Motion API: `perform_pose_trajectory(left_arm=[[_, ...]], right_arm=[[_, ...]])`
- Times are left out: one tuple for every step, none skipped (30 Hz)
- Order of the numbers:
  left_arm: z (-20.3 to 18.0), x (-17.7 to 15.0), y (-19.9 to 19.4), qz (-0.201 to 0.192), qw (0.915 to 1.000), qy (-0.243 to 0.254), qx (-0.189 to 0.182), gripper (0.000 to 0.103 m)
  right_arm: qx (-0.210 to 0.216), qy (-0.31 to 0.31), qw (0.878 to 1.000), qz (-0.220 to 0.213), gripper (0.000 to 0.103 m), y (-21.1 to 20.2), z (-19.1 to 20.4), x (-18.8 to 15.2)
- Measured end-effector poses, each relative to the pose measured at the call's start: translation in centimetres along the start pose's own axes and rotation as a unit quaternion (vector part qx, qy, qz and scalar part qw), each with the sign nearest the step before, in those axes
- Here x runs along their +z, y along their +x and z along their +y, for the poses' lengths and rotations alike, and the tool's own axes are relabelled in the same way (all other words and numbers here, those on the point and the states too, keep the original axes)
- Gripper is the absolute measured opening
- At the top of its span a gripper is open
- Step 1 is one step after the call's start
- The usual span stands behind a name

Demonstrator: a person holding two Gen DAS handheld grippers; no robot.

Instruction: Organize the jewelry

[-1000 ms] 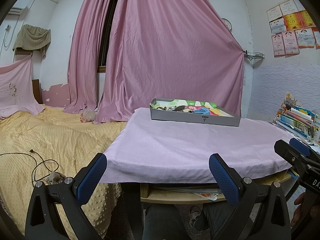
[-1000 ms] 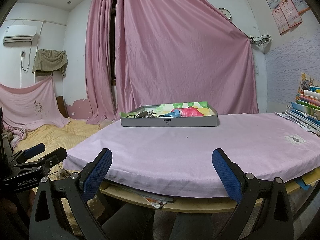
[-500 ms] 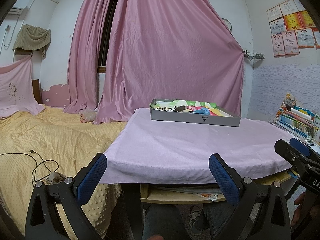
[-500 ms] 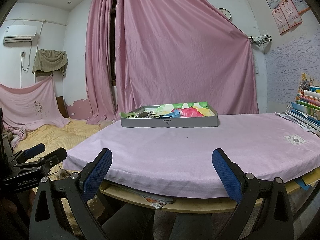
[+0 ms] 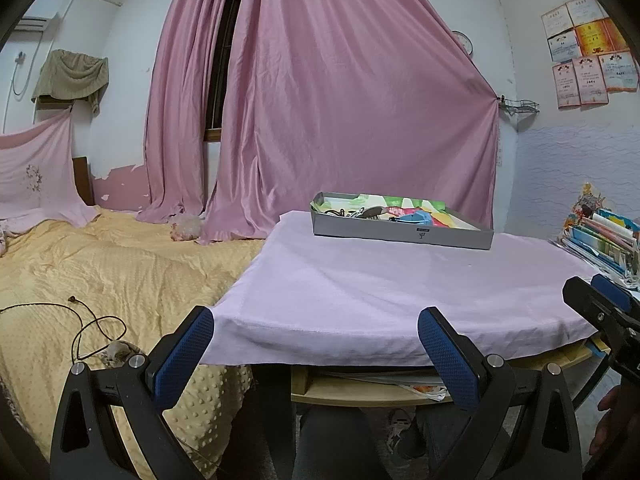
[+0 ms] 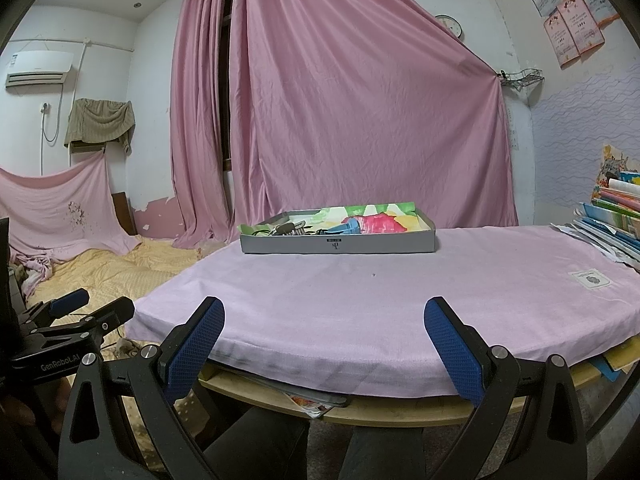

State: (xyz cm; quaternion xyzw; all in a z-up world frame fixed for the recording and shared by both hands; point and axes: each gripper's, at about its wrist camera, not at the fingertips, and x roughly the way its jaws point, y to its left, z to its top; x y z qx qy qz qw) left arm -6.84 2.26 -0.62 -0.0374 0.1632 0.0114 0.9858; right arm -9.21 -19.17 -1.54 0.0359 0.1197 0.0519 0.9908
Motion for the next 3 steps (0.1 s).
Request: perform_pose_trajectory(left_arm=[[0.00, 0.04, 0.04, 0.000, 1.0000, 0.000, 0.000, 0.103], [0.01, 0.01, 0.00, 0.000, 1.0000, 0.000, 0.000, 0.103], [0.00, 0.08, 0.08, 0.001, 1.0000, 0.000, 0.000, 0.103]], right_arm=[[0.000, 0.001, 1.000, 0.001, 0.098, 0.02, 0.03, -0.09], [0.001, 0.001, 1.000, 0.001, 0.098, 0.02, 0.03, -0.10], [0.001, 0.001, 1.000, 0.002, 0.098, 0.10, 0.06, -0.24]])
